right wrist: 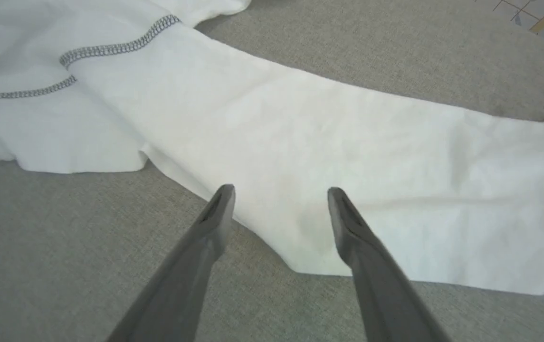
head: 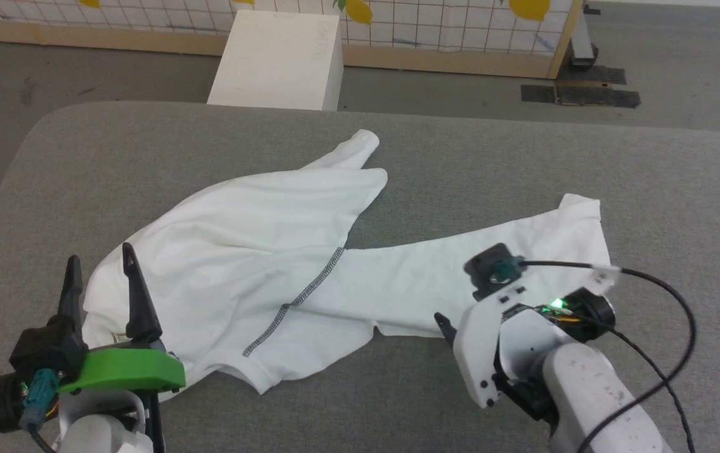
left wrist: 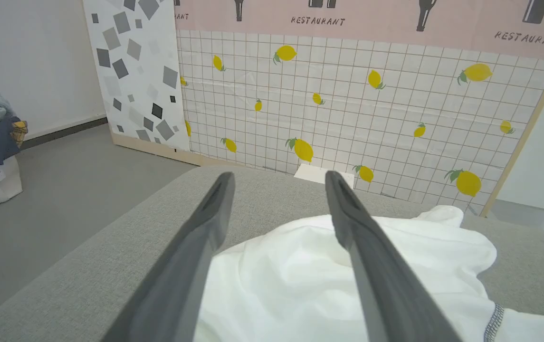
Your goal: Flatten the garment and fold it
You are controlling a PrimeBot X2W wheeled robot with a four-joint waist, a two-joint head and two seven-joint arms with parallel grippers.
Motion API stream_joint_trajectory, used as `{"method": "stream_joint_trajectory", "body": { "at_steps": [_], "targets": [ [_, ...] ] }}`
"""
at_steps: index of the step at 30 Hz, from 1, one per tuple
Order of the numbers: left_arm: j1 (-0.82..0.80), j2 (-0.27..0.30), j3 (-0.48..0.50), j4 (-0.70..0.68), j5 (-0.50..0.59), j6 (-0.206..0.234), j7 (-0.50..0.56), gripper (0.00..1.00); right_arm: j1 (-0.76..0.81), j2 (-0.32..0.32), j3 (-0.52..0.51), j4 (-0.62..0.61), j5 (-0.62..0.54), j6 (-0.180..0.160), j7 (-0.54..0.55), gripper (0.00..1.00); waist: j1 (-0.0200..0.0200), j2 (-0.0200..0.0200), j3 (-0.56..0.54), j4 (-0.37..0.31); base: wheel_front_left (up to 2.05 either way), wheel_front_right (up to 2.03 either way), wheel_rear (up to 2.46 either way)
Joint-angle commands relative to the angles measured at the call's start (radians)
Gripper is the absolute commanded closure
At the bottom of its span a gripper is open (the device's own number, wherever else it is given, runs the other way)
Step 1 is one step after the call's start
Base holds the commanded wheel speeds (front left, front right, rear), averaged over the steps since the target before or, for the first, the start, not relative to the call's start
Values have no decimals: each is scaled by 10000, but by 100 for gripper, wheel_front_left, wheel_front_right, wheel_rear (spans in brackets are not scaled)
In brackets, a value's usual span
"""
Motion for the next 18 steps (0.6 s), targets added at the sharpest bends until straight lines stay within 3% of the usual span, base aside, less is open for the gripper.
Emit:
{"method": "stream_joint_trajectory", "body": {
  "at_steps": [1, 8, 9, 10, 11, 18],
  "targets": [
    [59, -85, -35, -4, 87, -103, -71, 0, -319, -3, 297, 354, -132, -15, 262, 0, 0, 0, 164, 191, 0, 0, 0],
    [-24, -336, -58, 238, 121, -308, -73, 0, -1079, -3, 1488, 2108, 62, -15, 935, 0, 0, 0, 387, 497, 0, 0, 0],
    [-36, -356, -21, 275, 123, -331, -73, 0, -1119, -3, 1511, 2260, 267, -15, 946, 66, 0, 0, 394, 505, 0, 0, 0],
    [-43, -369, 15, 294, 130, -345, -73, 0, -1157, -3, 1477, 2308, 414, -15, 837, 88, 0, 0, 393, 496, 0, 0, 0],
    [-42, -386, 69, 303, 139, -354, -73, 0, -1184, -3, 1405, 2365, 567, -15, 717, 100, 0, 0, 379, 469, 0, 0, 0],
    [127, -481, 269, 190, 254, -406, -73, 0, -794, -814, -230, 1624, 1488, -15, -35, 100, 0, 0, 106, 132, 0, 0, 0]
  ]
}}
